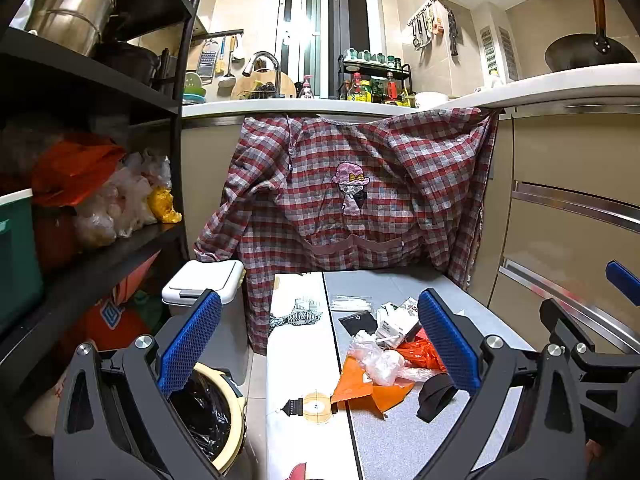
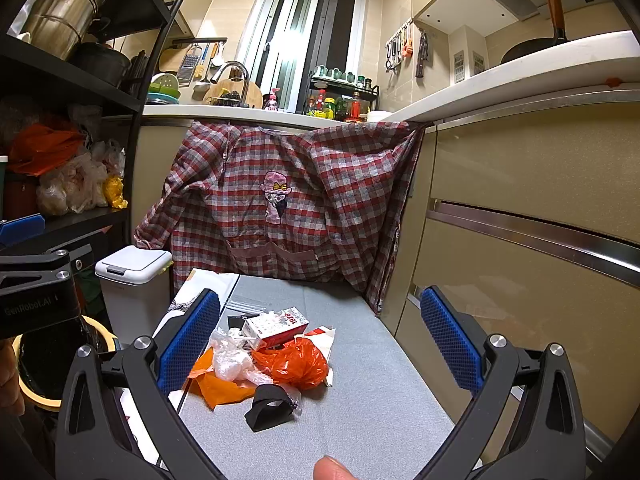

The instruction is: Collect trash

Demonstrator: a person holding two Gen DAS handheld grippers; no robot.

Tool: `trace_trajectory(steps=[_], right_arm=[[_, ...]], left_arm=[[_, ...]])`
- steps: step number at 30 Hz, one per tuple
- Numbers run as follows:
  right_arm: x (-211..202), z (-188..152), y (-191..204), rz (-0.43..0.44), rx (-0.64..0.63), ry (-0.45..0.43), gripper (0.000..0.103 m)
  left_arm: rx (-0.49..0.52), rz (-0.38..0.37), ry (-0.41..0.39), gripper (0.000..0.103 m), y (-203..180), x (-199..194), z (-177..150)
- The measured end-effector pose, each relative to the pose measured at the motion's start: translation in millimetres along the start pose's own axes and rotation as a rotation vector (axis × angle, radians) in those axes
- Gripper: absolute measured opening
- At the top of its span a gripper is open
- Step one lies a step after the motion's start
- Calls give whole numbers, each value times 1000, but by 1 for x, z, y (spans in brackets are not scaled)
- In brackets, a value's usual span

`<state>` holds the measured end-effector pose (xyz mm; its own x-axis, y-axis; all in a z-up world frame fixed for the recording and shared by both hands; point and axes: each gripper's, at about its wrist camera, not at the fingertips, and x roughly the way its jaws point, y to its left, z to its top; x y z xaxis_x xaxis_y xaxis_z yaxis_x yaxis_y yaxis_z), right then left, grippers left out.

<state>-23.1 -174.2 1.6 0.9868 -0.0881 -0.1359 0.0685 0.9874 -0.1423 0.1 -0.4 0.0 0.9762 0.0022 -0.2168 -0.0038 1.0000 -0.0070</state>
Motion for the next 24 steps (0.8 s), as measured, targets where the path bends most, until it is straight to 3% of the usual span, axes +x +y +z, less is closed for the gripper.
trace_trajectory(steps=[24], right_arm=[[-3,3,1,0,0,-4,98]], left_arm=[[2,0,-1,95,0,0,0]])
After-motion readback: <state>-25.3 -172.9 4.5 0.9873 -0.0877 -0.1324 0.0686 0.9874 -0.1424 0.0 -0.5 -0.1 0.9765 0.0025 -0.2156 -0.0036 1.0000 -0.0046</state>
